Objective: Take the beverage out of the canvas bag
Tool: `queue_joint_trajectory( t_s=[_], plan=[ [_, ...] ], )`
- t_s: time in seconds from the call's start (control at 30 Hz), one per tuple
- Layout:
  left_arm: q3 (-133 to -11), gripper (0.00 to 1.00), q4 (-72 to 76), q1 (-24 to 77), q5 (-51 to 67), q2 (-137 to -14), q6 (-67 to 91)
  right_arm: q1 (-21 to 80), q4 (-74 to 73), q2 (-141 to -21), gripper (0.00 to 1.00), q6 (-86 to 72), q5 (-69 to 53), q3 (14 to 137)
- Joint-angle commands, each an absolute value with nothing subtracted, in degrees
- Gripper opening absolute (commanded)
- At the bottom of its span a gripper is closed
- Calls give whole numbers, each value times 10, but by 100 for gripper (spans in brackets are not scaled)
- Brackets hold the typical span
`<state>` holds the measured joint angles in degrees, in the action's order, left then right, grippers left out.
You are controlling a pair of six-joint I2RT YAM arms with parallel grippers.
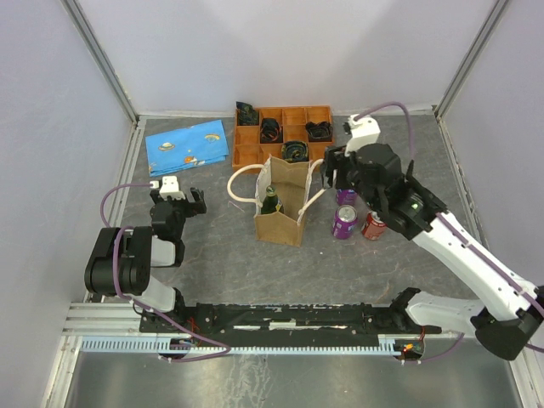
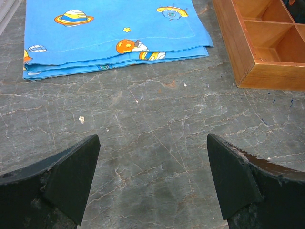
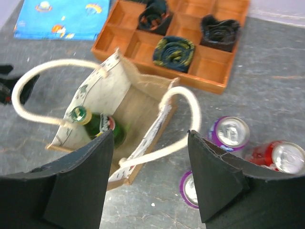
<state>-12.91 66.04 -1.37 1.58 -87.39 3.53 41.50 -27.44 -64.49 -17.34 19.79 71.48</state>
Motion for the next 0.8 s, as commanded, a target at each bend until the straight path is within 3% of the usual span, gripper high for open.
queue_joint_trajectory(
  t_s=[0.0, 0.3, 0.77],
  plan=[
    [-132, 99, 683, -11, 10, -872, 15, 451, -239, -691, 70, -125, 141, 741],
    [-132, 99, 682, -11, 10, -871, 14, 498, -173, -781, 72, -86, 57, 736],
    [-132, 99, 682, -11, 11, -871, 15, 498, -110, -885, 75, -95, 74, 749]
  ],
)
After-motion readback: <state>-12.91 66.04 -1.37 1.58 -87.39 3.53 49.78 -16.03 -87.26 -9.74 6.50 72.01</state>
